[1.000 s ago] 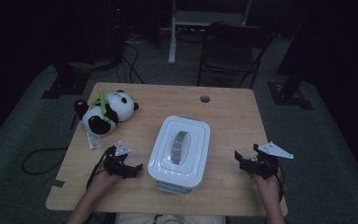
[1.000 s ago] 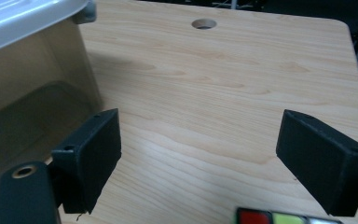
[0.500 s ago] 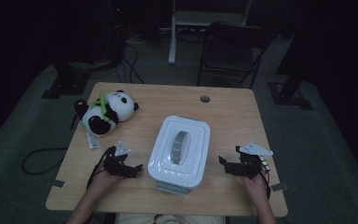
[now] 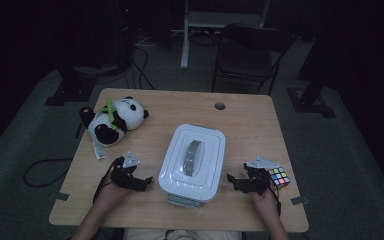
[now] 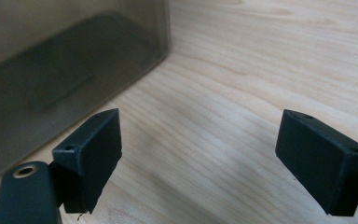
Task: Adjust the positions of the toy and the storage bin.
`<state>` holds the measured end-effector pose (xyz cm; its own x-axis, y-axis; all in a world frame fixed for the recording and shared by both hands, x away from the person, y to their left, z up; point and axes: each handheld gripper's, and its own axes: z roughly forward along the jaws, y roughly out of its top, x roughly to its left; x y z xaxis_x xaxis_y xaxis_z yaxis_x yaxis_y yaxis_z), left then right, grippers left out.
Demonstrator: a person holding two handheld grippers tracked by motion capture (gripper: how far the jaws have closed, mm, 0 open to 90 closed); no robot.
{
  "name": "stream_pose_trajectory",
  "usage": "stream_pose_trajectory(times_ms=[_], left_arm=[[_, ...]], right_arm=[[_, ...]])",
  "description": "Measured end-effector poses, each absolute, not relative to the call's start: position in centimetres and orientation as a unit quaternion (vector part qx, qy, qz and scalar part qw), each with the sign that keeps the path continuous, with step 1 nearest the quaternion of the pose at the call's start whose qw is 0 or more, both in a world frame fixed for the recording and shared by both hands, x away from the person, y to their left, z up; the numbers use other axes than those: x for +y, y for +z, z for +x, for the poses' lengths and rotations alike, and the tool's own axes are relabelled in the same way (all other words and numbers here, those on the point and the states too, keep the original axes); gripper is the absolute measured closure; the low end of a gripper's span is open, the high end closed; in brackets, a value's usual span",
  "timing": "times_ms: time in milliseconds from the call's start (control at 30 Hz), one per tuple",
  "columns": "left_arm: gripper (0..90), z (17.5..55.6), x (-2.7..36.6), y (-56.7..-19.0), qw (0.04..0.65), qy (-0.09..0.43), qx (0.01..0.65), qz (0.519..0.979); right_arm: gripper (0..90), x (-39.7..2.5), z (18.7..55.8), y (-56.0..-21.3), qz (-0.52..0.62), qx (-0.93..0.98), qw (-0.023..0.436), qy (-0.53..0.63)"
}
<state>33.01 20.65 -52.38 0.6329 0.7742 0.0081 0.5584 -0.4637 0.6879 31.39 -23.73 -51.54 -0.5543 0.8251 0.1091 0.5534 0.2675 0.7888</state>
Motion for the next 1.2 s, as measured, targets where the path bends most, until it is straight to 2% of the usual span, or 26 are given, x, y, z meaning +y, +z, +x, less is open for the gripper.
stream_pose_trajectory(times_ms=[600,900,1200], left_arm=[[3.8,33.0,20.7,-52.0,0.335,0.15,0.385,0.847],[3.8,33.6,21.4,-49.7,0.341,0.159,0.38,0.845],[3.9,35.1,22.5,-45.8,0.363,0.182,0.376,0.833]], right_arm=[[12.9,-22.5,31.6,-52.7,0.428,0.814,0.182,0.349],[12.8,-22.4,31.6,-52.7,0.428,0.814,0.181,0.348],[12.7,-22.4,31.6,-52.7,0.429,0.814,0.181,0.348]])
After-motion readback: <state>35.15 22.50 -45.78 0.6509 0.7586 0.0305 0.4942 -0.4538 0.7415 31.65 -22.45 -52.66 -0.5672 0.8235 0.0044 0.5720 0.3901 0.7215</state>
